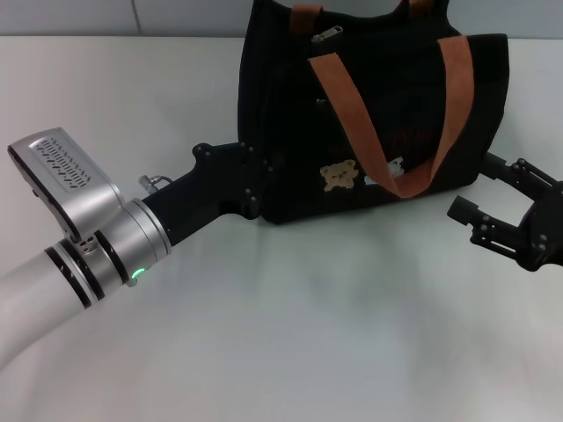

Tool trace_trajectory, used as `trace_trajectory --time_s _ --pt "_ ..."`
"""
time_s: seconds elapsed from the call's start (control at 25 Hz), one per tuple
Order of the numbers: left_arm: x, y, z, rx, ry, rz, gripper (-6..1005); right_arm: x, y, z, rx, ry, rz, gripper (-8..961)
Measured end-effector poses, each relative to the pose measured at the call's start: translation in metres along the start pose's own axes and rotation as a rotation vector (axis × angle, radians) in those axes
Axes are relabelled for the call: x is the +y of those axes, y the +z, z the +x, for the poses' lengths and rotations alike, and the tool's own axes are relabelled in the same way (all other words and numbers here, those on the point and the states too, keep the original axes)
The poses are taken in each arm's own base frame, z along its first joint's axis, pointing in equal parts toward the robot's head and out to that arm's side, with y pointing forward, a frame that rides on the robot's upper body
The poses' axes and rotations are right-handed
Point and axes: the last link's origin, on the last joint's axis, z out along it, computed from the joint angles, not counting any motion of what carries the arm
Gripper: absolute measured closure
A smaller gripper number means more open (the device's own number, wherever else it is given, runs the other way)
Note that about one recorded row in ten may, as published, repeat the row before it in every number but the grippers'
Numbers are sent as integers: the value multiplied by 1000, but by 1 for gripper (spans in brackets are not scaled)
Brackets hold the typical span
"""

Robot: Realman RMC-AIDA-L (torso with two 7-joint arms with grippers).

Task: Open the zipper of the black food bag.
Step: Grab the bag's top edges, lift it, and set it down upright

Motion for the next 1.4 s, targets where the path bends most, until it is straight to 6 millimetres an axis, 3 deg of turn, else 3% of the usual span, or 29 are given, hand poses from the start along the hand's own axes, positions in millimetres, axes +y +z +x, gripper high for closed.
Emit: trace_trajectory --time_s 0.24,0.48,0.64,0.84,1.16,1.4 --pt "-3 -8 1 20 43 7 920 -1 0 -1 -8 -2 8 119" --pt "-18 -35 7 80 88 50 921 -4 1 -2 -12 -6 29 119" --pt "-36 -65 20 132 125 67 921 -8 2 -4 -28 -8 51 119" --pt "-49 -87 36 170 189 54 921 -9 9 -6 -36 2 41 119" --pt "-68 -109 78 234 378 -16 922 -14 57 -13 -41 96 -14 119" --pt "-78 -108 106 267 492 -88 922 -11 104 -20 44 157 -128 119"
